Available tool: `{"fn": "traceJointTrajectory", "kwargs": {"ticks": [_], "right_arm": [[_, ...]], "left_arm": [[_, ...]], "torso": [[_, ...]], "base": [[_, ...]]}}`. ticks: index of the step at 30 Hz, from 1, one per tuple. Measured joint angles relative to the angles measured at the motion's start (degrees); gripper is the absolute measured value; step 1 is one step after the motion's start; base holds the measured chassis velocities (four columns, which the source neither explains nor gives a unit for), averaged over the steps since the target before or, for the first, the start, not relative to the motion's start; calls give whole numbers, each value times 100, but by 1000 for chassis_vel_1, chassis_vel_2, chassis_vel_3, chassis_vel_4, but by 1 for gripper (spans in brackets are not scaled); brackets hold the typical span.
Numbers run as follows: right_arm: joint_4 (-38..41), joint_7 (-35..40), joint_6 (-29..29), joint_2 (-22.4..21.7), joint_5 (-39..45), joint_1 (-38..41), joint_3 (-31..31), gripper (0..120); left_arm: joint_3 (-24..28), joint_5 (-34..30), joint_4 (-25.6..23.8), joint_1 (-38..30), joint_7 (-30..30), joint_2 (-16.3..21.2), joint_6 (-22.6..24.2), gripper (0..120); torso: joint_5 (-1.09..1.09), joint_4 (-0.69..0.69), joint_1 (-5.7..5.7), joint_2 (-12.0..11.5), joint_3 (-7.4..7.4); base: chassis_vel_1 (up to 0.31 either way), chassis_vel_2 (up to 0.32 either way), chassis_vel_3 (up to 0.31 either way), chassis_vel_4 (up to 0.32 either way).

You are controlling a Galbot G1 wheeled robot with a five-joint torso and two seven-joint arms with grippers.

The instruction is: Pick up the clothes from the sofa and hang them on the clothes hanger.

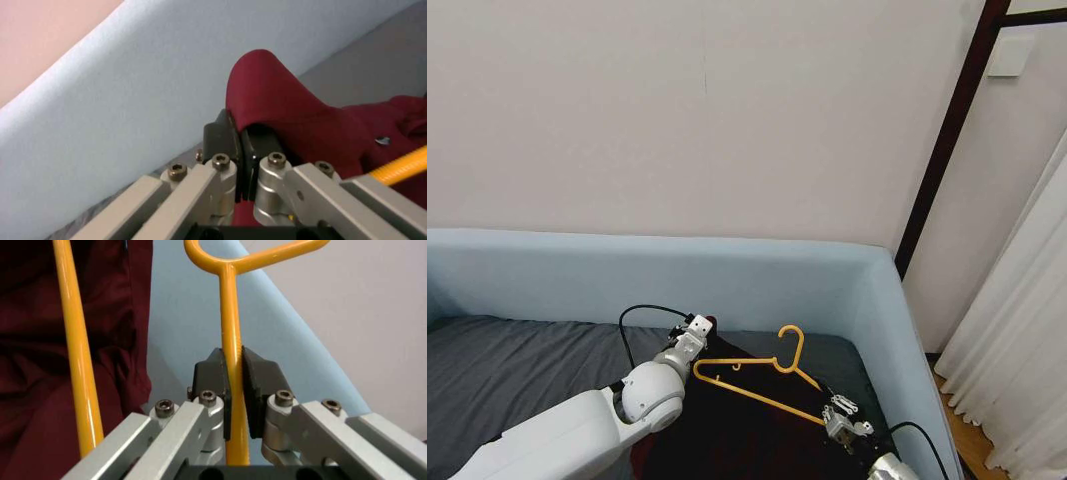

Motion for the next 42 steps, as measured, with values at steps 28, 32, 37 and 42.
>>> {"fn": "traceJointTrajectory", "kwargs": {"ticks": [28, 32, 37, 42], "right_arm": [[-74, 293, -694, -139, 278, 265, 13, 5], [-100, 296, -691, -144, 261, 250, 69, 5], [-137, 281, -618, -182, 211, 339, 37, 5], [-212, 285, -482, -168, 15, 495, -17, 5]], "left_arm": [[1051, -877, 203, -949, -1310, -1292, 271, 0], [1280, -932, 210, -1148, -1280, -1427, 229, 0], [1546, -781, 239, -1331, -1066, -1433, -17, 0], [1666, -748, 153, -1475, -884, -1366, -102, 0]], "torso": [[1, -3, 0, 0, 0], [1, -2, 0, 0, 0], [1, 0, 0, 0, 0], [0, -1, 0, 0, 0]], "base": [[0, 0, 0, 0], [0, 0, 0, 0], [0, 0, 0, 0], [0, 0, 0, 0]]}}
